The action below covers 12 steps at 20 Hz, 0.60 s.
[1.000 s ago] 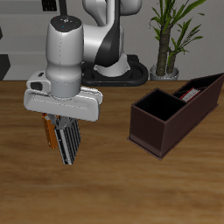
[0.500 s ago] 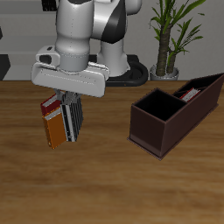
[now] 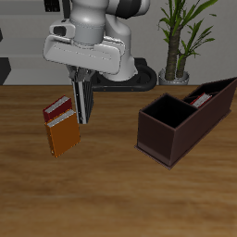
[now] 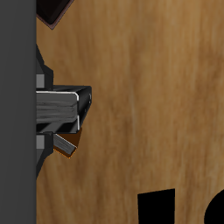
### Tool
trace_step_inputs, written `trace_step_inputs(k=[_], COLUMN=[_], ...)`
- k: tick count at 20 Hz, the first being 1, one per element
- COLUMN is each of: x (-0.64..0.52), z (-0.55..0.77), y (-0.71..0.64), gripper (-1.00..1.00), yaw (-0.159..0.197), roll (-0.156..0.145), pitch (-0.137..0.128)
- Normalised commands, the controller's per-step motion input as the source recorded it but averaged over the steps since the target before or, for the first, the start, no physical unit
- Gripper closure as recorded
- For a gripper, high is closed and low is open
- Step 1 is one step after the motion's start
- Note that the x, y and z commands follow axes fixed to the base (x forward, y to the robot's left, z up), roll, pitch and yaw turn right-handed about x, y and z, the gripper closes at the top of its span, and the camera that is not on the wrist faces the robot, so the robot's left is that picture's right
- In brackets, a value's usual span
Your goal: Place the left red book into the left desk caddy's back compartment and place the striped book into the left desk caddy's left compartment and place the right red book into the left desk caddy's front compartment
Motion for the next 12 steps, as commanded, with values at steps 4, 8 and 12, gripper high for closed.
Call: trace_step_inputs(k=[4,8,12], x=[-0.38,-0.29,-0.40], z=[0.27,0.07,0.18], y=[0.39,0.34,0.35], gripper=[1.00,1.00,1.00], yaw=[-0.068,-0.022,-0.059], roll=[-0.051,0.015,0.002], pitch=[-0.038,-0.009,-0.041])
